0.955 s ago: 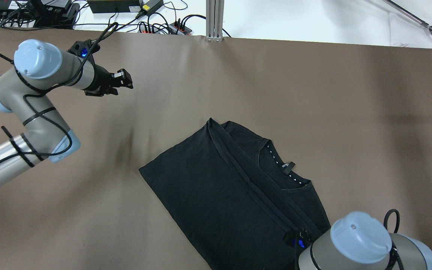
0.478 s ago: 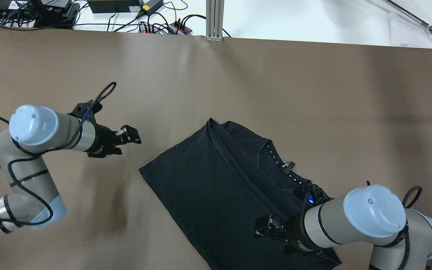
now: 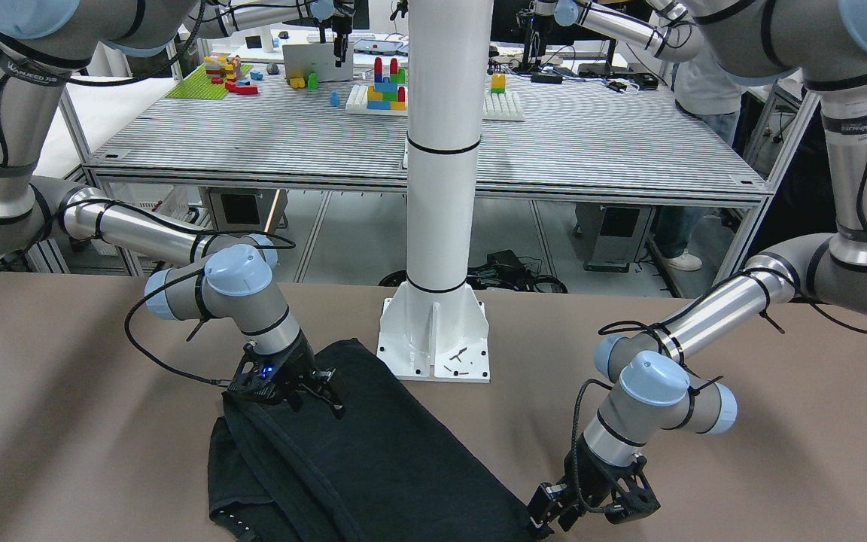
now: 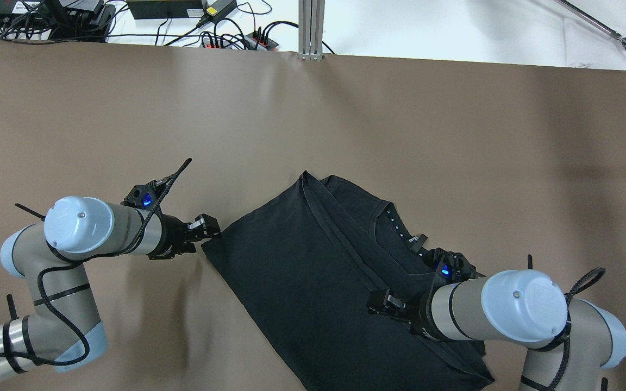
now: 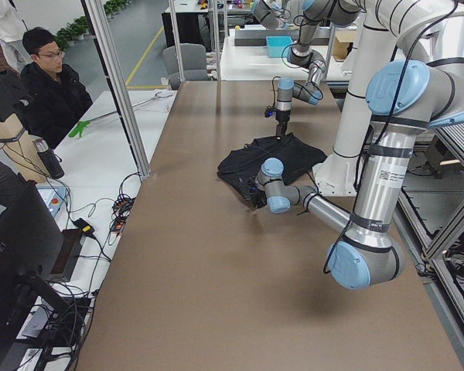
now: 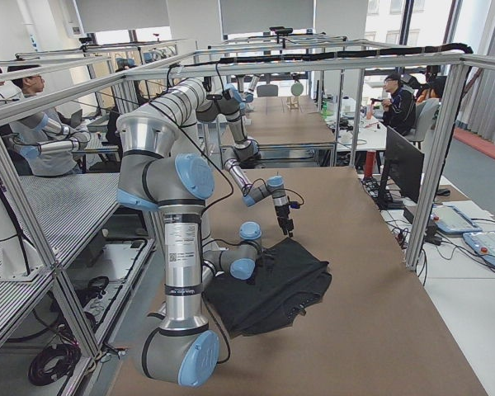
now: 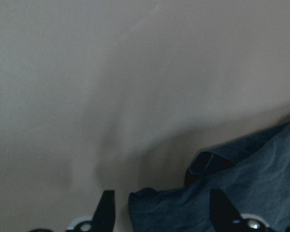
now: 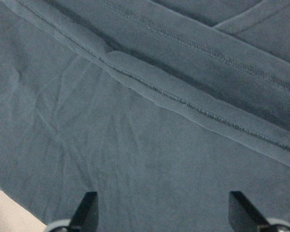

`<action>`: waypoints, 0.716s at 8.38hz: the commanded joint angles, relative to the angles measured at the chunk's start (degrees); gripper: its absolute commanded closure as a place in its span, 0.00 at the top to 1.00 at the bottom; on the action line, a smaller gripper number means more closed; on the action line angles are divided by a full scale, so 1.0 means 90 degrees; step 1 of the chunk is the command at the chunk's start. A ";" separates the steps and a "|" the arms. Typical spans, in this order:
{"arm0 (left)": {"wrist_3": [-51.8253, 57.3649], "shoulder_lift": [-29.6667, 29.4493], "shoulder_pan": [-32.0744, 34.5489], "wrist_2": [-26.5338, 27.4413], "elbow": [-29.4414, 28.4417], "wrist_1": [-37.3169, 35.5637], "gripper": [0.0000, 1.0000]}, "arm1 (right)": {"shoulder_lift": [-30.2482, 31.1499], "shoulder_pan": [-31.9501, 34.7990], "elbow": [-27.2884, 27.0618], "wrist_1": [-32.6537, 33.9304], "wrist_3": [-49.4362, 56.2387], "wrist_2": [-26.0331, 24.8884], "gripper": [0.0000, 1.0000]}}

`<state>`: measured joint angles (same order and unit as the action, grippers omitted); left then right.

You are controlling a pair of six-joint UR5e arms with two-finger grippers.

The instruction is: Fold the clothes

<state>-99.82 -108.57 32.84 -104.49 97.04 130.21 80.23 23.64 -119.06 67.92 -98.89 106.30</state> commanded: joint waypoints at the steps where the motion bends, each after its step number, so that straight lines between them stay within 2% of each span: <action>1: -0.0022 -0.0017 -0.0065 0.0028 -0.0030 0.0005 0.60 | -0.0028 0.0059 0.0016 0.0003 0.0089 -0.0219 0.95; 2: -0.0012 -0.0007 -0.0065 0.0028 -0.0049 0.0005 0.50 | -0.0028 0.0088 0.0026 0.0003 0.0089 -0.0220 0.95; 3: -0.0002 -0.0007 -0.0065 0.0028 -0.0078 0.0005 0.46 | -0.0018 0.0205 0.0017 0.0003 0.0099 -0.0220 0.95; 5: 0.0056 -0.0017 -0.0065 0.0028 -0.0128 0.0015 0.45 | -0.0018 0.0274 0.0026 0.0012 0.0108 -0.0220 0.95; 6: 0.0066 -0.0017 -0.0065 0.0028 -0.0128 0.0015 0.49 | -0.0028 0.0284 0.0026 0.0003 0.0108 -0.0220 0.95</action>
<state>-99.53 -108.69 32.26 -104.24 96.05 130.32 80.05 25.79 -118.88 67.97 -97.97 104.34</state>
